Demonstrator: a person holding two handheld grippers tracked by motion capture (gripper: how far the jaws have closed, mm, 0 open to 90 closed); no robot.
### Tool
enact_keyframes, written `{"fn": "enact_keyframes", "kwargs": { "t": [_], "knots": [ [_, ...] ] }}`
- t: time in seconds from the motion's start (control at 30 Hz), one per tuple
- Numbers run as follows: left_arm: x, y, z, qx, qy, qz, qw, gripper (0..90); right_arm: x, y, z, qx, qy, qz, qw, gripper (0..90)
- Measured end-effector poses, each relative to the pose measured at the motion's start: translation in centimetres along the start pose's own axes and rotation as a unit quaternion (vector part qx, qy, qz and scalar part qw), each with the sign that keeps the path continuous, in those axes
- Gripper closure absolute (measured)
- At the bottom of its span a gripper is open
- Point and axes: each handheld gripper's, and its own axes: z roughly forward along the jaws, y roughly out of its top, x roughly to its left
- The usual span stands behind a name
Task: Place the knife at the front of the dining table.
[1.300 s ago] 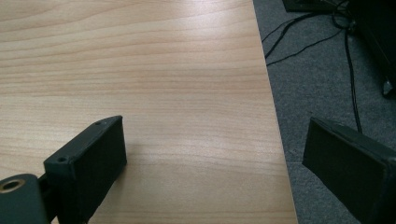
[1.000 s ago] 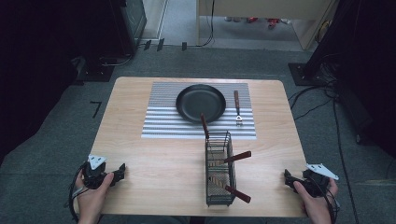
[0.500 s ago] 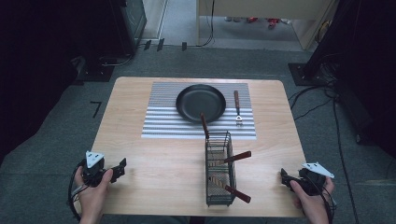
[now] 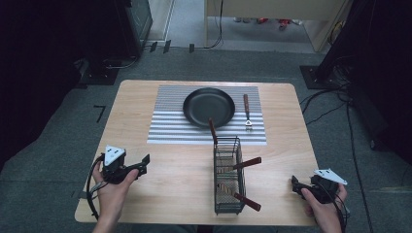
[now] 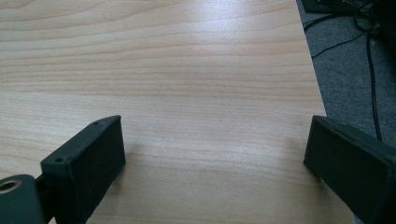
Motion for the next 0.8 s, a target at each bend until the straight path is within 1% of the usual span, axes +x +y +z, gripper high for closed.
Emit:
{"fn": "enact_keyframes", "kwargs": {
  "t": [0.03, 0.07, 0.1, 0.2, 0.23, 0.3, 0.43, 0.5, 0.57, 0.63, 0.8],
  "knots": [
    [-0.9, 0.6, 0.3, -0.004, -0.009, 0.006, 0.9999, 9.3, 0.0, 0.0, 0.0, 0.0, 0.0, 0.0, 1.0, 4.7],
    [-0.9, 0.6, 0.3, -0.004, -0.009, 0.006, 0.9999, 9.3, 0.0, 0.0, 0.0, 0.0, 0.0, 0.0, 1.0, 4.7],
    [-1.7, 1.0, 0.5, -0.007, -0.016, 0.012, 0.9998, 9.3, 0.0, 0.0, 0.0, 0.0, 0.0, 0.0, 1.0, 4.7],
    [-2.8, 1.7, 0.7, -0.01, -0.027, 0.017, 0.9994, 9.3, 0.0, 0.0, 0.0, 0.0, 0.001, -0.001, 1.0, 4.7],
    [-2.8, 1.7, 0.7, -0.01, -0.027, 0.017, 0.9994, 9.3, 0.0, 0.0, 0.0, 0.0, 0.001, -0.001, 1.0, 4.7],
    [-3.7, 2.4, 0.7, -0.017, -0.036, 0.018, 0.999, 9.3, 0.0, 0.0, 0.0, 0.001, 0.001, -0.002, 1.0, 4.7],
    [-4.8, 3.2, 0.8, -0.024, -0.053, 0.022, 0.9981, 9.5, 0.0, 0.0, 0.0, 0.0, 0.003, -0.003, 1.0, 4.7],
    [-5.1, 3.3, 0.8, -0.025, -0.056, 0.024, 0.9979, 9.7, 0.0, 0.0, 0.0, 0.0, 0.003, -0.004, 1.0, 4.7],
    [-6.2, 3.9, 1.0, -0.03, -0.069, 0.03, 0.9967, 10.0, 0.0, 0.0, 0.0, 0.001, 0.004, -0.004, 1.0, 4.7],
    [-6.8, 4.3, 1.0, -0.033, -0.075, 0.034, 0.996, 12.3, 0.0, 0.0, 0.0, 0.001, 0.004, -0.004, 1.0, 4.7],
    [-8.2, 5.3, 1.1, -0.042, -0.097, 0.039, 0.9937, 13.6, 0.0, 0.0, 0.0, 0.0, 0.005, -0.006, 1.0, 4.7]
  ]
}}
